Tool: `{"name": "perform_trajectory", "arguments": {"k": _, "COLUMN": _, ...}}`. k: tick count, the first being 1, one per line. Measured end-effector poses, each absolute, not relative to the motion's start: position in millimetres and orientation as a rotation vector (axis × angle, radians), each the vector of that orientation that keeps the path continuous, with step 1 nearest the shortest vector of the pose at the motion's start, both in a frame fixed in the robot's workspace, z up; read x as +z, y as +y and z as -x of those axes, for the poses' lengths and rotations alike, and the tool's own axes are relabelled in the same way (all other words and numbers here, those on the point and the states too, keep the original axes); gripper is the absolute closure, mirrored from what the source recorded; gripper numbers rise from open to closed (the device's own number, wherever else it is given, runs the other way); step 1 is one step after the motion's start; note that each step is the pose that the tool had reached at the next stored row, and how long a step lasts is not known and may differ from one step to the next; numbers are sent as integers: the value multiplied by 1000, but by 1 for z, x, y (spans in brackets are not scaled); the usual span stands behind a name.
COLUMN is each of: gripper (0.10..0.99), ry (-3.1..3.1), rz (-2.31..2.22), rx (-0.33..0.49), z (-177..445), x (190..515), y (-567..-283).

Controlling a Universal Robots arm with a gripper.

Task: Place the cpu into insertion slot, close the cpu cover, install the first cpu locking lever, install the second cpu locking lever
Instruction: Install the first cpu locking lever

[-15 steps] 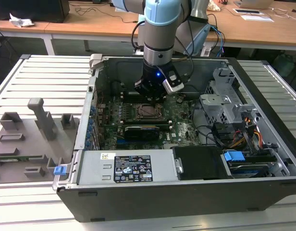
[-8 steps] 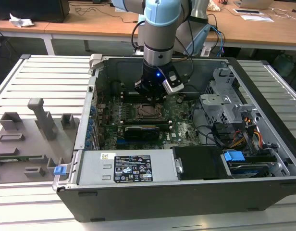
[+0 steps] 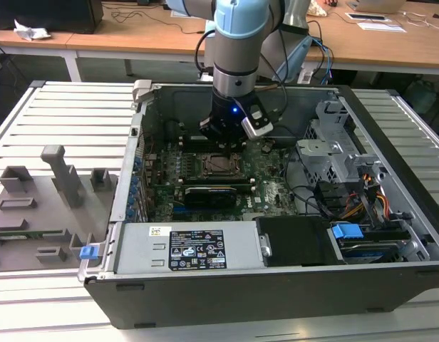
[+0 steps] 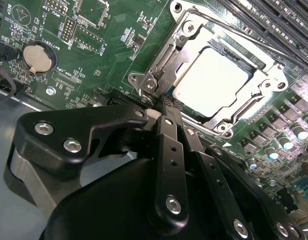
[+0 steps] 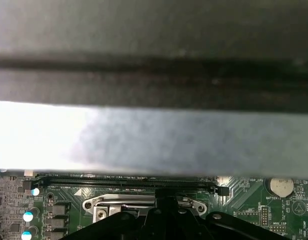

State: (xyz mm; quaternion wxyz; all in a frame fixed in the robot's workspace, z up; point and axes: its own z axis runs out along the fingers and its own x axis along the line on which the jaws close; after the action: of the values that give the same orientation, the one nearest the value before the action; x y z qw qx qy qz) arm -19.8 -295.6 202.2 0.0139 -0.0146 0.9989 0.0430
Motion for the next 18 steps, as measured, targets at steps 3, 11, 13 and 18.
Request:
{"name": "perform_trajectory", "arguments": {"k": 3, "gripper": 980, "ry": 3110, "rz": 46, "rx": 135, "z": 20, "x": 203, "y": -295}}
{"name": "perform_trajectory", "arguments": {"k": 11, "gripper": 980, "ry": 3110, "rz": 45, "rx": 134, "z": 20, "x": 205, "y": -296}}
{"name": "perform_trajectory", "arguments": {"k": 13, "gripper": 980, "ry": 3110, "rz": 45, "rx": 134, "z": 20, "x": 207, "y": -296}}
{"name": "perform_trajectory", "arguments": {"k": 18, "gripper": 980, "ry": 3110, "rz": 46, "rx": 134, "z": 20, "x": 211, "y": -296}}
